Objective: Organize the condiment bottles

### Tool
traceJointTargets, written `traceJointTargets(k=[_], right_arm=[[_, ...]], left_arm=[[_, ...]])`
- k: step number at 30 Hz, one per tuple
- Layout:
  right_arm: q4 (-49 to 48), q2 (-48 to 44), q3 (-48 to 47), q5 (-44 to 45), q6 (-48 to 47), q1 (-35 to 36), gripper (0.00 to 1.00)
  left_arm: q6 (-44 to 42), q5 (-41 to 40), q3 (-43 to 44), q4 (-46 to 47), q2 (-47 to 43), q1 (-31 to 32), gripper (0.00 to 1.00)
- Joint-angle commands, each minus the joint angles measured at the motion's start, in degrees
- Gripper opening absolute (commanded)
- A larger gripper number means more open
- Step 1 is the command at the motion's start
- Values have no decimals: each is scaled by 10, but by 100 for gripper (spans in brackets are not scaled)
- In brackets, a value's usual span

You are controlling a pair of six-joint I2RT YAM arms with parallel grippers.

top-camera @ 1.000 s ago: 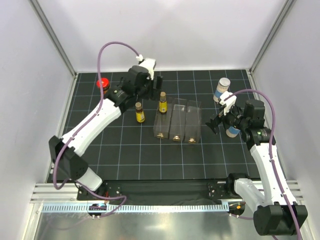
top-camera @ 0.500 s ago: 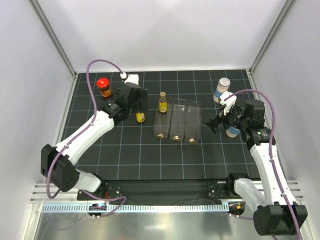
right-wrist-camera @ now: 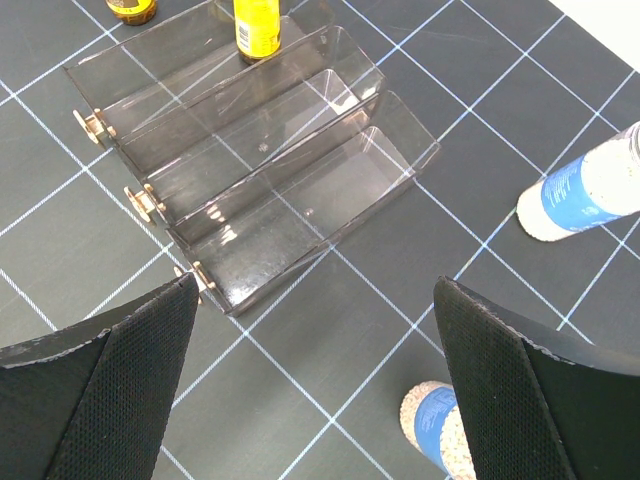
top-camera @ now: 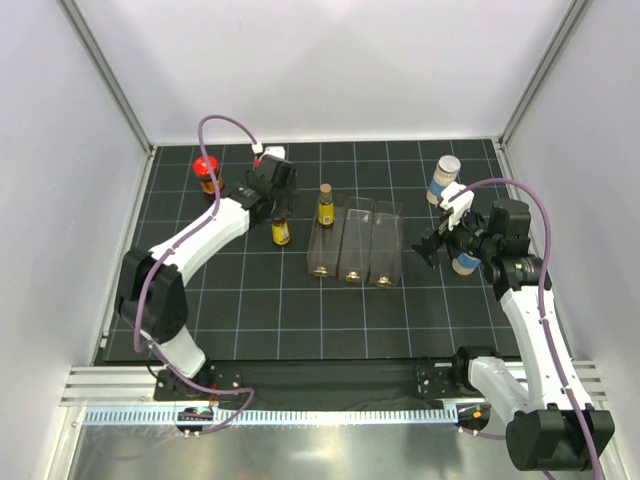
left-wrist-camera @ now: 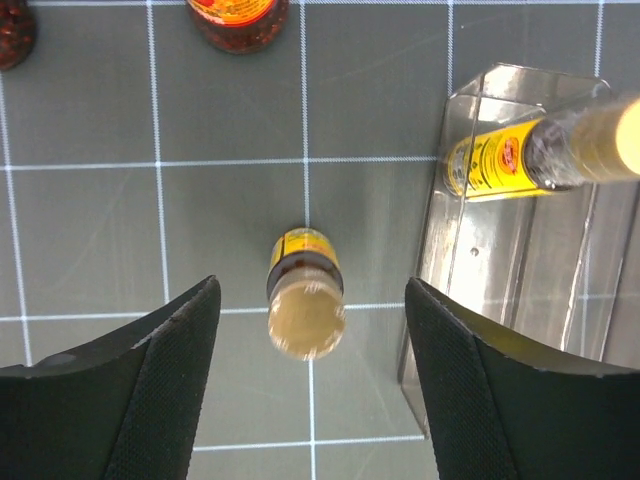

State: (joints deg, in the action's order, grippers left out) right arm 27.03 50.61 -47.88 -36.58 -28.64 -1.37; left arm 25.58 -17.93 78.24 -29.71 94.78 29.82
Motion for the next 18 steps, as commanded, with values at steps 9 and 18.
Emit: traceJointTargets(k=[9,18], right_arm=[[-17,-2,1,-3,-10,-4,100],[-17,0,0,-3,-9,-4,100]], left_arm=[[5,-17,29,19,56,-13,61],[-14,-28,22,22,31,-13,0]])
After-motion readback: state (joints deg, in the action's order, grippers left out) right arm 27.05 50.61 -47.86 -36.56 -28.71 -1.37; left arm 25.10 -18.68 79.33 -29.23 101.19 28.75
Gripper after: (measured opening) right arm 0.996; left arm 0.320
